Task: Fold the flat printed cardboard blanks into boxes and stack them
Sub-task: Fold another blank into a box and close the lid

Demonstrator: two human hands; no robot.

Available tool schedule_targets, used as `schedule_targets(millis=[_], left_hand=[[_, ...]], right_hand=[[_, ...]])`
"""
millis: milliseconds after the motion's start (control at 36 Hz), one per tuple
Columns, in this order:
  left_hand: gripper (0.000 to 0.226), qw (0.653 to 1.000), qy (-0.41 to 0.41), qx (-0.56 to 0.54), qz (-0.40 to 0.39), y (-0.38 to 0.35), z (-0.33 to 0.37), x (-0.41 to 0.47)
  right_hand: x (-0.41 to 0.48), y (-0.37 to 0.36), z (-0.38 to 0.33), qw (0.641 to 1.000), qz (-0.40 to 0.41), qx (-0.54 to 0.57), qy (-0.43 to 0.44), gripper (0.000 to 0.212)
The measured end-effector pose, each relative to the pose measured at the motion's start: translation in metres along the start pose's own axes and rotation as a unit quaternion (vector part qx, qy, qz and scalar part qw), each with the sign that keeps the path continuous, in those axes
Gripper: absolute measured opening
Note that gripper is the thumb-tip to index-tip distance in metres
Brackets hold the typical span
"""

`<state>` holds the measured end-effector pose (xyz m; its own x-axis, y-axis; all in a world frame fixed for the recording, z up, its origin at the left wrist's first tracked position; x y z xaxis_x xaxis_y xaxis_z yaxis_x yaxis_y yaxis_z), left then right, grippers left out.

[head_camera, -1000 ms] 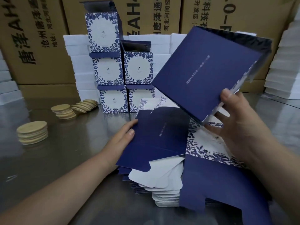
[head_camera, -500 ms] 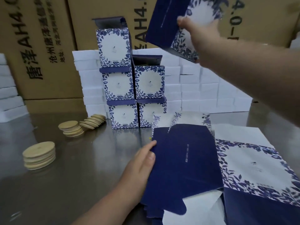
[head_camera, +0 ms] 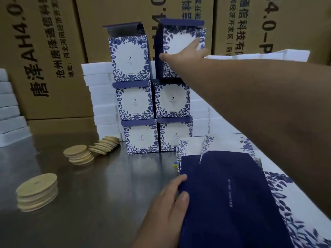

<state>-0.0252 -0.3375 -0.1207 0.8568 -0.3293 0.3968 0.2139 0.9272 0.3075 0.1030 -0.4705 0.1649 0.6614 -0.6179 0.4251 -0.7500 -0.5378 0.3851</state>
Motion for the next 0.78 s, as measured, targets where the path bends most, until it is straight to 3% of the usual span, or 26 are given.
schedule_targets(millis=[139, 250, 417, 611, 778], left_hand=[[0.060, 1.000, -0.012, 0.020, -0.016, 0.001, -0.002, -0.006], [0.070, 0.999, -0.009, 0.038, -0.020, 0.001, 0.002, -0.009], [0.046, 0.995, 0.016, 0.084, -0.043, 0.008, 0.020, -0.014], [0.043, 0.995, 0.024, 0.081, -0.060, 0.010, 0.029, -0.016], [0.049, 0.997, 0.020, 0.074, -0.029, 0.007, 0.024, -0.012]], right_hand=[[0.001, -0.007, 0.008, 0.999, -0.013, -0.040, 0.023, 0.121], [-0.009, -0.015, 0.017, 0.994, -0.007, -0.019, 0.110, 0.088], [-0.023, -0.025, 0.031, 0.975, -0.017, -0.117, 0.188, 0.049], [-0.030, -0.040, 0.036, 0.958, -0.061, -0.177, 0.218, 0.050], [-0.028, -0.048, 0.035, 0.951, -0.079, -0.198, 0.225, 0.047]])
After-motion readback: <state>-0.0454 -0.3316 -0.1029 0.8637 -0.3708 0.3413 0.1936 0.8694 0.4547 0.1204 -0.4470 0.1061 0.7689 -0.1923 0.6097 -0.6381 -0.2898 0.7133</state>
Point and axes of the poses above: each hand's wrist, its own x-axis towards the middle knuckle, its own y-axis out of the back of the hand, z = x × y, the point moved 5 cm from there along x, towards the middle knuckle, and after that the axes turned 5 degrees about x, right-handed, at the moved point
